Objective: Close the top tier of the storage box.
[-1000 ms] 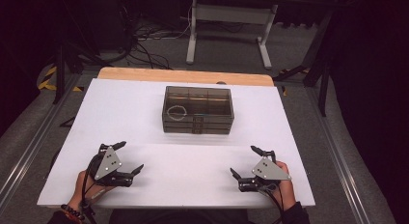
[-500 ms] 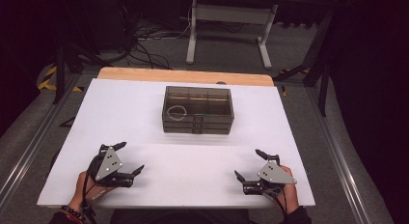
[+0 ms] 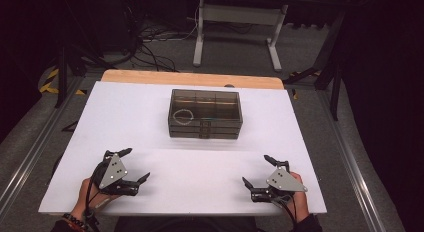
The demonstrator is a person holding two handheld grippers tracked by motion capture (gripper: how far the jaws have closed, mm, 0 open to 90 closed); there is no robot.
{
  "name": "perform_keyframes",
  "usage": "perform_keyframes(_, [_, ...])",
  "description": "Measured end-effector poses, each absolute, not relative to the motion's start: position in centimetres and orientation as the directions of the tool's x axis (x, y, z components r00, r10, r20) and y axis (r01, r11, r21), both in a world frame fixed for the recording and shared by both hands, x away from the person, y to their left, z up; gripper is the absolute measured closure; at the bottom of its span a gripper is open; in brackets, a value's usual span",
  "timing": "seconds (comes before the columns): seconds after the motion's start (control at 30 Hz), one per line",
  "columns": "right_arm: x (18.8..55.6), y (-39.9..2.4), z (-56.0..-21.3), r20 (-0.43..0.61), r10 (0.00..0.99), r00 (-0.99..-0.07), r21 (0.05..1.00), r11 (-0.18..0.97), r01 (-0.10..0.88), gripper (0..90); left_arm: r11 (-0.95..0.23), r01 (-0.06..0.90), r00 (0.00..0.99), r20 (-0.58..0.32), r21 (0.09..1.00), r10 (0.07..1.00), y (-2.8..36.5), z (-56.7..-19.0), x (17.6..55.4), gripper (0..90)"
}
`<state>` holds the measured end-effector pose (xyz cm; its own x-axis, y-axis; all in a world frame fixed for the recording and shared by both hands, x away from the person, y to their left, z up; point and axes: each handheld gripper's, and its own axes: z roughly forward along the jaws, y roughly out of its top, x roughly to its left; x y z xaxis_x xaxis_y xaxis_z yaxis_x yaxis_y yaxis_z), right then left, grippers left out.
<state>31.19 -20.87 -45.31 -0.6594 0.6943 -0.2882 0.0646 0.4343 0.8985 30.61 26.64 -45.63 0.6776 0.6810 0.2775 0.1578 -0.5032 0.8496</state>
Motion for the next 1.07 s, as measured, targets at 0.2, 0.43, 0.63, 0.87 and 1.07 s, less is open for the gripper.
perform_keyframes(0.2, [31.31, -20.78, -45.35, -0.285, 0.691, -0.664, 0.898, 0.435, 0.067, 4.4, -0.499, 0.164, 0.676, 0.271, 0.851, 0.685, 26.63, -45.69, 30.68, 7.0])
perform_keyframes(0.43, [31.44, -20.67, -45.36, -0.286, 0.692, -0.663, 0.897, 0.437, 0.069, 4.4, -0.495, 0.167, 0.678, 0.265, 0.853, 0.686, 26.68, -45.73, 30.81, 7.0])
perform_keyframes(0.63, [31.67, -20.55, -45.28, -0.283, 0.698, -0.658, 0.898, 0.434, 0.074, 4.4, -0.488, 0.174, 0.678, 0.255, 0.855, 0.689, 26.86, -45.76, 30.94, 7.0])
perform_keyframes(0.87, [31.45, -20.46, -45.18, -0.285, 0.694, -0.661, 0.899, 0.432, 0.066, 4.4, -0.494, 0.167, 0.675, 0.266, 0.853, 0.688, 26.73, -45.61, 30.66, 6.9])
perform_keyframes(1.07, [31.50, -20.52, -45.19, -0.279, 0.699, -0.659, 0.901, 0.427, 0.072, 4.4, -0.492, 0.171, 0.674, 0.263, 0.853, 0.690, 26.78, -45.64, 30.84, 6.9])
